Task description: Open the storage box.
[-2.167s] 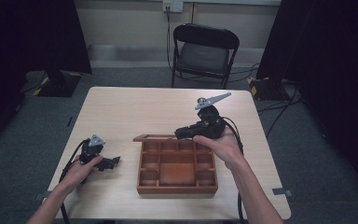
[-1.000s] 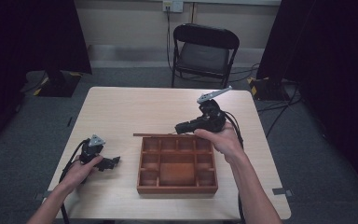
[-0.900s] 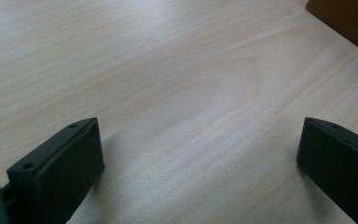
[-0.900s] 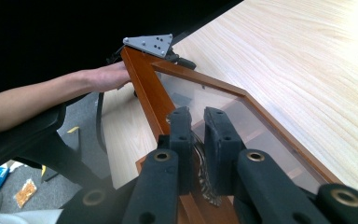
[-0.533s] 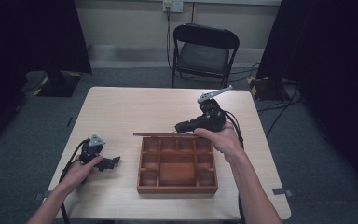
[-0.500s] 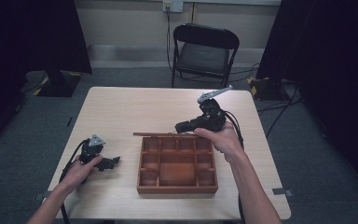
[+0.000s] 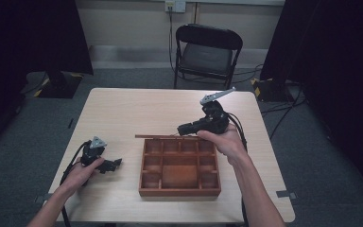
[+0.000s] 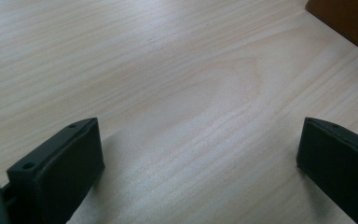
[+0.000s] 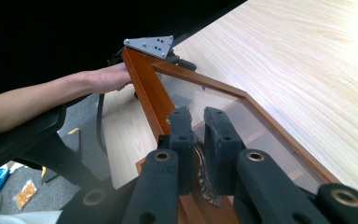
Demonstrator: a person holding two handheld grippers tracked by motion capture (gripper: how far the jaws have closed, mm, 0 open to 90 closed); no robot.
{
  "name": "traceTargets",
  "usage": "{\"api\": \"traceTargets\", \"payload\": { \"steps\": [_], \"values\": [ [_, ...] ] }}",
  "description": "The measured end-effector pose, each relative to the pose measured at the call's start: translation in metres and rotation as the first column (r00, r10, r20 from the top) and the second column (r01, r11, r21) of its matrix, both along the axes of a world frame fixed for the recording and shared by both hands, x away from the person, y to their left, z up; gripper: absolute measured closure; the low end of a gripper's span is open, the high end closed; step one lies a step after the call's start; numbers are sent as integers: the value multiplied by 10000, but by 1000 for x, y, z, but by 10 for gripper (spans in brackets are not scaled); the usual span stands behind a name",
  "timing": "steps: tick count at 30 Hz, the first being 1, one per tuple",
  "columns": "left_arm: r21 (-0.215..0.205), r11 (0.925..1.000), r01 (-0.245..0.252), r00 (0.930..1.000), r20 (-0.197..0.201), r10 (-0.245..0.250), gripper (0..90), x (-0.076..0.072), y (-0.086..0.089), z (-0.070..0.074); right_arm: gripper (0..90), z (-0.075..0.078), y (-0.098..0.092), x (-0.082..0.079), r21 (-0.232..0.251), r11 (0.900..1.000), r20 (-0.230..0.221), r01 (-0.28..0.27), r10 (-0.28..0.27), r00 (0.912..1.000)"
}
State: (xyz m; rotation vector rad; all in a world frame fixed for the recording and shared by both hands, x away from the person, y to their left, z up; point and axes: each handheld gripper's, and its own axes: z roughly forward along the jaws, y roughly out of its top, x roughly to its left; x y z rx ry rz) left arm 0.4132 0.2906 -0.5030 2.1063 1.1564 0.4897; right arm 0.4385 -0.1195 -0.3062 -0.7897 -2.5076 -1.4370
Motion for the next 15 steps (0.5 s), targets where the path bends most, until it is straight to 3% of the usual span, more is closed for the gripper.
{"api": "traceTargets", "payload": {
  "steps": [15],
  "values": [
    [-4, 10000, 0, 10000, 3, 0, 0, 0, 0, 0, 827, 0, 0, 0, -3, 10000, 43, 76, -76, 10000]
  ]
}}
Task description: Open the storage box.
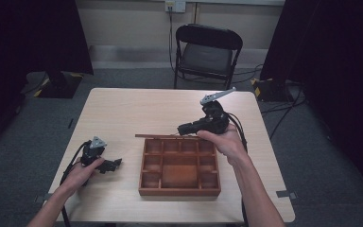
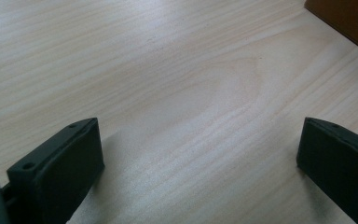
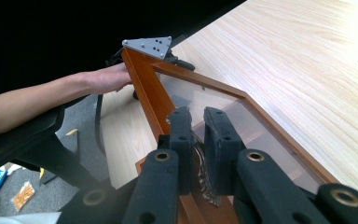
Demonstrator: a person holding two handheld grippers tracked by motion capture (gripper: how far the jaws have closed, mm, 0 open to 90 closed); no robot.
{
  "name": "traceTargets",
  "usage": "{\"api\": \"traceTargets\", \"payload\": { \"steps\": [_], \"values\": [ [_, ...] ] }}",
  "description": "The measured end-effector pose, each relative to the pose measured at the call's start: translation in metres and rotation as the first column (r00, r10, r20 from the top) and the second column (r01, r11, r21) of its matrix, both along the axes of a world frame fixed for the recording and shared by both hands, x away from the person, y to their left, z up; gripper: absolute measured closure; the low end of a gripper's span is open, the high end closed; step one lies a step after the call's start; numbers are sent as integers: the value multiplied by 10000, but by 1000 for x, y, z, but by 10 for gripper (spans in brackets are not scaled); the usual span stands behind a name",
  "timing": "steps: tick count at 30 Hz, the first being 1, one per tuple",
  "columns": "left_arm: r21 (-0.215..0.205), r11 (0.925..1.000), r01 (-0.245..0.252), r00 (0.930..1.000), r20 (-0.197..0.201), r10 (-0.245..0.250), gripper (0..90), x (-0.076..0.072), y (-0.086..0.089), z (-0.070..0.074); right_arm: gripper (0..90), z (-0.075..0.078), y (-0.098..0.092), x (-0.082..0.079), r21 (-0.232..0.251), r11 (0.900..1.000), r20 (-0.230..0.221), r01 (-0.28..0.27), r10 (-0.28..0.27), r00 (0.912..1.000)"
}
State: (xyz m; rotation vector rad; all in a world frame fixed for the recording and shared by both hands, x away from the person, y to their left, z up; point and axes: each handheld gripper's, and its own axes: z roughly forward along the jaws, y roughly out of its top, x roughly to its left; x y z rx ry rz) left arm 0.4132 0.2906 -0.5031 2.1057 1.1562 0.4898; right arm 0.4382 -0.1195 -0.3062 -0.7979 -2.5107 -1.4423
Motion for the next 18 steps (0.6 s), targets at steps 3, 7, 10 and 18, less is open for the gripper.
{"api": "traceTargets", "payload": {
  "steps": [3, 7, 10, 18],
  "values": [
    [27, 10000, 19, 10000, -8, -19, 0, 0, 0, 0, 827, 0, 0, 0, 2, 10000, 5, 2, -2, 10000],
    [10, 10000, 13, 10000, -12, -13, 0, 0, 0, 0, 827, 0, 0, 0, 1, 10000, 6, 0, 0, 10000],
    [13, 10000, 15, 10000, -12, -15, 0, 0, 0, 0, 827, 0, 0, 0, -2, 10000, 12, -7, 7, 10000],
    [21, 10000, 16, 10000, -10, -16, 0, 0, 0, 0, 827, 0, 0, 0, -6, 10000, 26, -28, 28, 10000]
  ]
}}
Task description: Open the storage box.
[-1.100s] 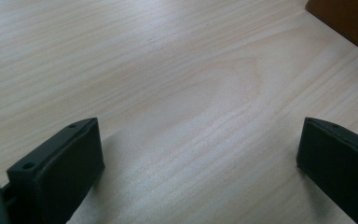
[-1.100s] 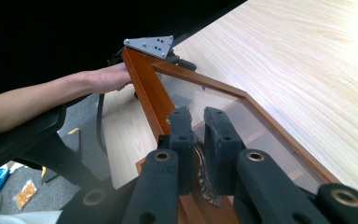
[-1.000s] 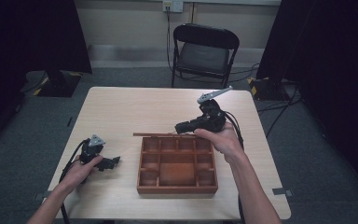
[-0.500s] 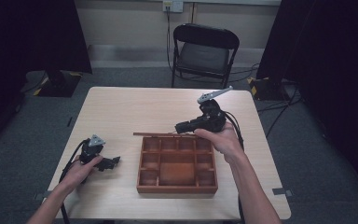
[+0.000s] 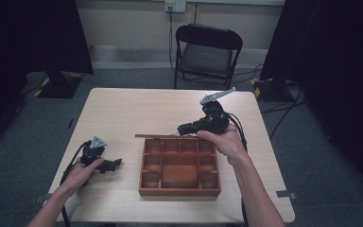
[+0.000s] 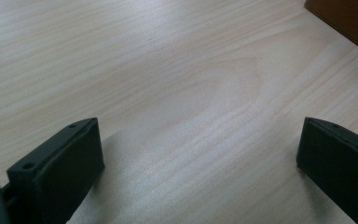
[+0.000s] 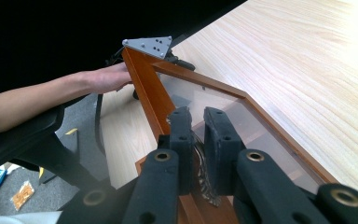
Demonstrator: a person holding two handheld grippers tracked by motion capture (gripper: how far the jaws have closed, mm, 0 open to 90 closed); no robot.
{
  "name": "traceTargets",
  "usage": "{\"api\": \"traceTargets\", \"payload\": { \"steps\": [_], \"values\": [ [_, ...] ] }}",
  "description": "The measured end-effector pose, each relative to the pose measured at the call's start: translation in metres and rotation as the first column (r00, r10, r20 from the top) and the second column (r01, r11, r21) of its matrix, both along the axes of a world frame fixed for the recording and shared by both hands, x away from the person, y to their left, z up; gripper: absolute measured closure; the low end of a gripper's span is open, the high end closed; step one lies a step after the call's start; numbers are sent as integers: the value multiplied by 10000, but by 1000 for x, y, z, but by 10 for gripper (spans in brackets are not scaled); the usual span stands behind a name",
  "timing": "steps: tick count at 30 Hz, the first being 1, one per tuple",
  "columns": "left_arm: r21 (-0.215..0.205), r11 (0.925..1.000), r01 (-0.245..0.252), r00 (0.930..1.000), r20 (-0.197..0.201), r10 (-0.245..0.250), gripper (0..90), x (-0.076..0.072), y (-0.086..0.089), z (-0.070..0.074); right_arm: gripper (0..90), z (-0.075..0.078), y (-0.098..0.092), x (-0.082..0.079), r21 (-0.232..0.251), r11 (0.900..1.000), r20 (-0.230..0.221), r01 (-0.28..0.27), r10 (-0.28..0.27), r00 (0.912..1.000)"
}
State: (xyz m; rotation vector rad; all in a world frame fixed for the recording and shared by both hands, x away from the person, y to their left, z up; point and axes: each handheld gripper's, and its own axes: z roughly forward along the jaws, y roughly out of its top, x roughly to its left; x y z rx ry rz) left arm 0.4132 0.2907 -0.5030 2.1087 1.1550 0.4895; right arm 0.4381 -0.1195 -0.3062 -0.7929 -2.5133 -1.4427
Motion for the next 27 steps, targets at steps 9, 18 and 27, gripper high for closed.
{"api": "traceTargets", "payload": {
  "steps": [9, 18, 27],
  "values": [
    [-12, 10000, -2, 10000, -3, 2, 0, 0, 0, 0, 827, 0, 0, 0, 3, 10000, -22, 3, -3, 10000],
    [-11, 10000, -1, 10000, -5, 1, 0, 0, 0, 0, 827, 0, 0, 0, -4, 10000, -21, -4, 4, 10000],
    [-8, 10000, 0, 10000, -5, 0, 0, 0, 0, 0, 828, 0, 0, 0, -22, 10000, 3, -23, 23, 10000]
  ]
}}
